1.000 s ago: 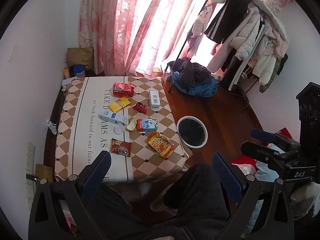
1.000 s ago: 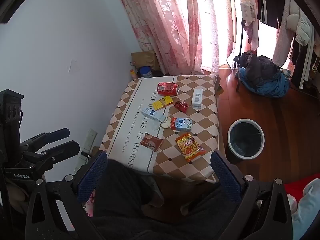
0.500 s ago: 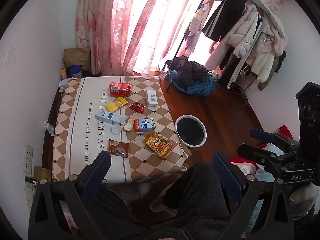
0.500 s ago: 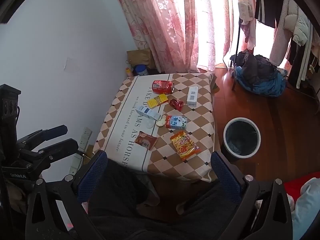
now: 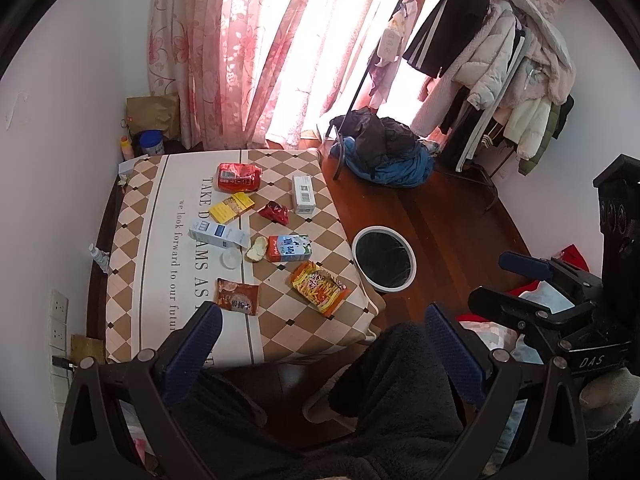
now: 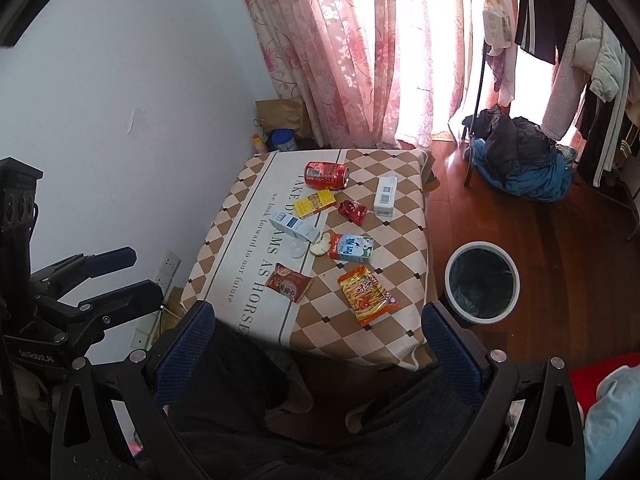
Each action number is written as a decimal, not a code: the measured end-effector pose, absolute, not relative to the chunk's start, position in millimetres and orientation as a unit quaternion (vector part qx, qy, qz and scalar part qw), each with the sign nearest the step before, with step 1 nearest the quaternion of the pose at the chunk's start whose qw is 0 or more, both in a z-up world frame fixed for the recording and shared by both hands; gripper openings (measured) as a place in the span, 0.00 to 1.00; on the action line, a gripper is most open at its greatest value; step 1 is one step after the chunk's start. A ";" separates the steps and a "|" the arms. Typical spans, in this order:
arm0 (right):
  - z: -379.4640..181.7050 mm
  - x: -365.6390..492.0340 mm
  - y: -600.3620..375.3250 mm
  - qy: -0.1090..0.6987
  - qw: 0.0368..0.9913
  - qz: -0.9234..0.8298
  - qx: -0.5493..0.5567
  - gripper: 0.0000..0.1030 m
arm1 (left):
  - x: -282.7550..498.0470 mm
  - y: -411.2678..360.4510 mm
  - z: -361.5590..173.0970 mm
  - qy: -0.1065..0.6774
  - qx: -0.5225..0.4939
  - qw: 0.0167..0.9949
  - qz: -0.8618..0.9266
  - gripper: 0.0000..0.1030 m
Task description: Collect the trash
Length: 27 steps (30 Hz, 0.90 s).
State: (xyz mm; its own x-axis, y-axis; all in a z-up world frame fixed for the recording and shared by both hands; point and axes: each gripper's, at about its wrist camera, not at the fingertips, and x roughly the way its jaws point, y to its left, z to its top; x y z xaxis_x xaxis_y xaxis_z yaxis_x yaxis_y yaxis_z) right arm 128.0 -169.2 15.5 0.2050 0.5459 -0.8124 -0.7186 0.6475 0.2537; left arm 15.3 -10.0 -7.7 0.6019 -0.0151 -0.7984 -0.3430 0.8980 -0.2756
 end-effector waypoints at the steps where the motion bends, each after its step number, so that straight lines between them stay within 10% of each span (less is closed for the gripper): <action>1: 15.4 128.2 -169.6 0.479 0.771 0.411 -0.089 1.00 | 15.7 -10.0 -7.9 0.436 -0.205 0.871 0.094 1.00; 27: 18.9 129.7 -166.7 0.474 0.772 0.413 -0.093 1.00 | 18.3 -11.5 -5.5 0.437 -0.204 0.871 0.095 1.00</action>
State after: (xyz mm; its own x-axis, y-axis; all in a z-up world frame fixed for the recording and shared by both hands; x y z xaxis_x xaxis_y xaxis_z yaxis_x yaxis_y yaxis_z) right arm 129.7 -166.8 18.9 0.2099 0.5501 -0.8083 -0.7262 0.6412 0.2478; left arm 18.3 -11.5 -5.5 0.6004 -0.0128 -0.7996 -0.3434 0.8989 -0.2722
